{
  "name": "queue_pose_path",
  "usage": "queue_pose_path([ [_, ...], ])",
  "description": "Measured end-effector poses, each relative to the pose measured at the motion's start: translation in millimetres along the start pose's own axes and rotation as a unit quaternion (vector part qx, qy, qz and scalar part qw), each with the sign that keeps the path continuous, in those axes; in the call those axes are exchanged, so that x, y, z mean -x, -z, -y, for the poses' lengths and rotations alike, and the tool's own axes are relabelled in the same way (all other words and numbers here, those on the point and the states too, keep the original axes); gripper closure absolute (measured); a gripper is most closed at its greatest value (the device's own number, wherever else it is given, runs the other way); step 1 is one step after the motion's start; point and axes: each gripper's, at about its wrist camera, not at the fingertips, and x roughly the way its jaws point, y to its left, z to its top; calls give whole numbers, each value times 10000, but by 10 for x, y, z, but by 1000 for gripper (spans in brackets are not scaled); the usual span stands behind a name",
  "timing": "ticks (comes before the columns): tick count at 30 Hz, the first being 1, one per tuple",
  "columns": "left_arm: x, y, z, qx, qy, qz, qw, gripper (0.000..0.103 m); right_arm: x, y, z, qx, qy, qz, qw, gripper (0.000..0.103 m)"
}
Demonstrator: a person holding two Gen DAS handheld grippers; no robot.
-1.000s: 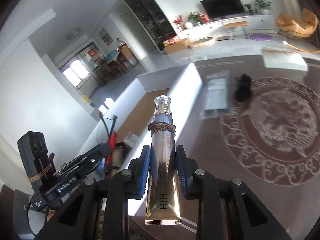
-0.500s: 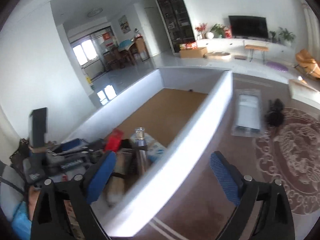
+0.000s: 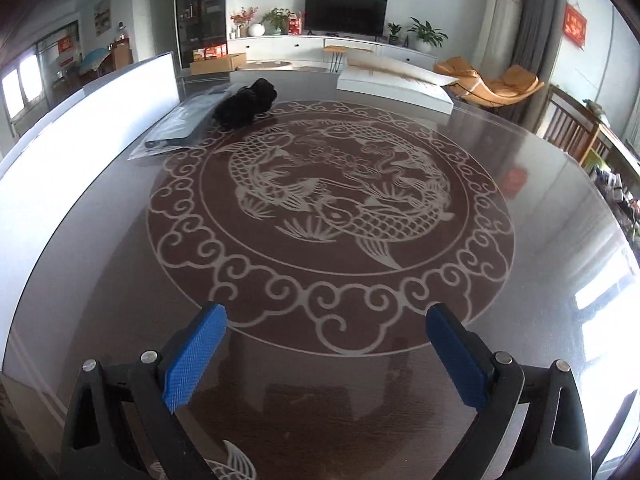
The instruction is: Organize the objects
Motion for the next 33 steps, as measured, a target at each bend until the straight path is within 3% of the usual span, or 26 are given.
queue_pose_path([
  [3,-504,146,290,-301,6,-510,9982,1,-77,33,81,-201,-60,-236,9995,2],
  [7,-1187,312,317,-380,-469,-1119,9919,1,-90,27,90,-313,-82,-293,9990,0],
  [12,-1637,248,221,-289,-773,-1292,9882,1,-79,33,96,-312,-85,-293,9990,0],
  [20,-2020,186,51,-293,-785,-1505,9851,0,-78,33,96,-310,-84,-293,9991,0],
  [23,-2027,200,-15,-82,-685,-1440,9872,0,-79,33,96,-309,-83,-294,9991,0],
  [33,-1997,213,23,-64,-715,-1400,9875,0,-79,33,97,-306,-80,-294,9991,0],
])
